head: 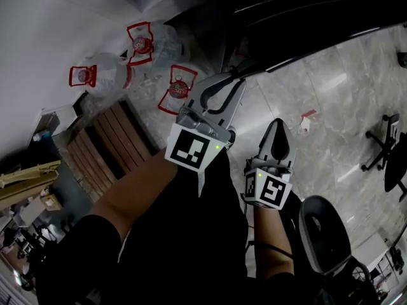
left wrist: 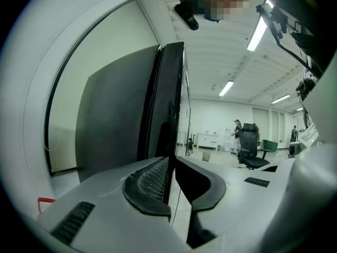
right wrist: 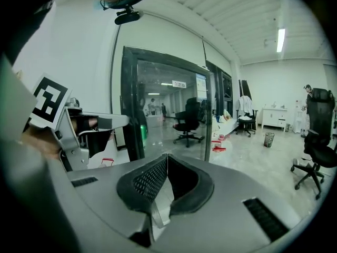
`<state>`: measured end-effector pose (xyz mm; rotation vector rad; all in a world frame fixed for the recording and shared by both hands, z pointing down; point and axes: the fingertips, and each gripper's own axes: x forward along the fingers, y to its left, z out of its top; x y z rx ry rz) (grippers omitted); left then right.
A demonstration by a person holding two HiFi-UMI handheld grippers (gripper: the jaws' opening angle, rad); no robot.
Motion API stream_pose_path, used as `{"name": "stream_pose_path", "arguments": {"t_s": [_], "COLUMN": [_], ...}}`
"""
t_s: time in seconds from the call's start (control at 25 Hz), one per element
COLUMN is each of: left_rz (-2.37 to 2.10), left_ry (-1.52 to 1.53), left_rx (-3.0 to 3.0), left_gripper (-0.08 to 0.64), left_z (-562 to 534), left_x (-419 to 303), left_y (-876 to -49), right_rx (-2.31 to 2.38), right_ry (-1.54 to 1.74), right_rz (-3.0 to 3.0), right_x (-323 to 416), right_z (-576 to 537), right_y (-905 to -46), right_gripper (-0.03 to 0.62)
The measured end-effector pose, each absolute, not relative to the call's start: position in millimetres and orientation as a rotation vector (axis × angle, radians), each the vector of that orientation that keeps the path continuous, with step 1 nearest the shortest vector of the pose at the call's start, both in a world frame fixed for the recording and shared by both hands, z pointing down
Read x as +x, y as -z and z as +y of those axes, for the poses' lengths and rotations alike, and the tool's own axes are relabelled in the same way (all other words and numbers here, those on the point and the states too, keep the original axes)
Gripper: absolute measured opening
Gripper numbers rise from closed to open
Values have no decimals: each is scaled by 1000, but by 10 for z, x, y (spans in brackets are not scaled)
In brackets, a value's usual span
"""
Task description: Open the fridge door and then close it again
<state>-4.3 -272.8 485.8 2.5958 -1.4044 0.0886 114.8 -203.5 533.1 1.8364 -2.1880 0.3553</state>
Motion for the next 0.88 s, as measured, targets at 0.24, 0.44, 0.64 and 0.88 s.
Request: {"name": "stream_pose_path", "arguments": {"t_s": [0.24,0.44,0.64,0.88], "left_rz": [-1317,-1276,-1280,-1196], "left_ry": [-173,-179,-115,-145], "left_rx": [2713,2740,2673,2680], "left_gripper": [40,32,32,28], "left_z": [-2470,-2032,-1865,-1628], "left_x": [212,700,1029,1408], "left_y": [-4831,-4844,-4808,-4780], "right_rx": [1867,1885,1947,2057], "right_ry": [-383,-363,-383,-404], "right_rz": [-2165,-2133,-2055,-1983], "right_x": [1275,1437,1832,2189], "right_z": [-1863,-1627,-1290,-1009], "right_y": [-5276,-5297,-5387,-5282], "right_gripper": [15,15,15,15]}}
